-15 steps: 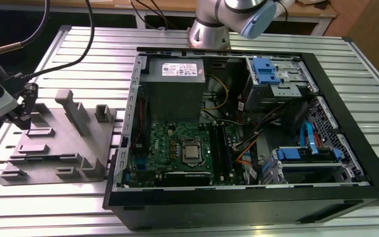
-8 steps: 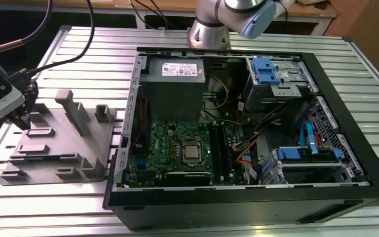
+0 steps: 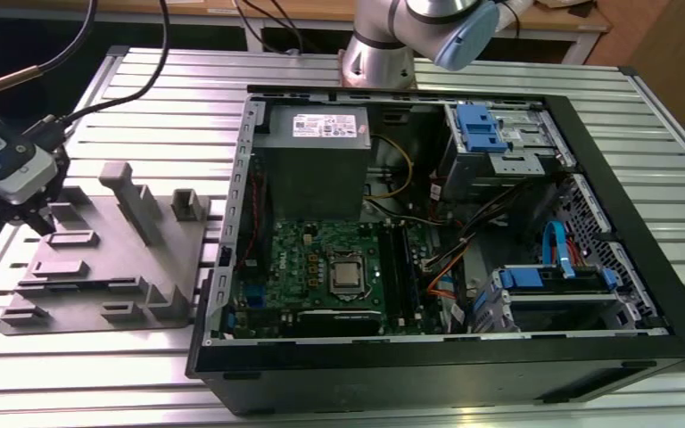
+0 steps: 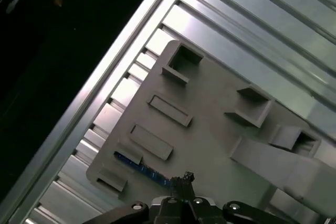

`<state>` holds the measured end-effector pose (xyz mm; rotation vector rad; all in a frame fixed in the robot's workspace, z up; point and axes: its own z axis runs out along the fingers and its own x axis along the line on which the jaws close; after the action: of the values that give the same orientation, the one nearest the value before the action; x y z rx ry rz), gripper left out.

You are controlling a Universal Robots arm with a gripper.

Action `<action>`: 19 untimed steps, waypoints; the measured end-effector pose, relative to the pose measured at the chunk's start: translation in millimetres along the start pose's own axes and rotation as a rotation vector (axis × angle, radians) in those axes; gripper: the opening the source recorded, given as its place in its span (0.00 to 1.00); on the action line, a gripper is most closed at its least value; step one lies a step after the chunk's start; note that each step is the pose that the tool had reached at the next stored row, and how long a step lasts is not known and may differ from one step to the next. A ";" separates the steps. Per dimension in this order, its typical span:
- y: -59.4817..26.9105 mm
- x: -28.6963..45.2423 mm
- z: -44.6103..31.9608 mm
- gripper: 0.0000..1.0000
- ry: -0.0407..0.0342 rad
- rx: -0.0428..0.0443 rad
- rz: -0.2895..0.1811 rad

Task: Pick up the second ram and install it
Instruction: 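Pick up the second ram and move it above second insertion slot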

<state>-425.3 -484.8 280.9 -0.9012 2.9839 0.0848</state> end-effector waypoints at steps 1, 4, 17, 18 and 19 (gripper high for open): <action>0.0 0.0 0.1 0.07 0.0009 -0.0007 -0.018; 0.0 0.0 0.6 0.07 0.0033 -0.0027 -0.072; -0.1 0.1 3.0 0.07 0.0140 -0.0117 -0.308; -0.1 0.1 3.3 0.07 0.0148 -0.0124 -0.326; -0.2 0.1 3.5 0.07 0.0156 -0.0131 -0.344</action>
<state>-425.3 -484.8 277.4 -1.4034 2.7939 0.0900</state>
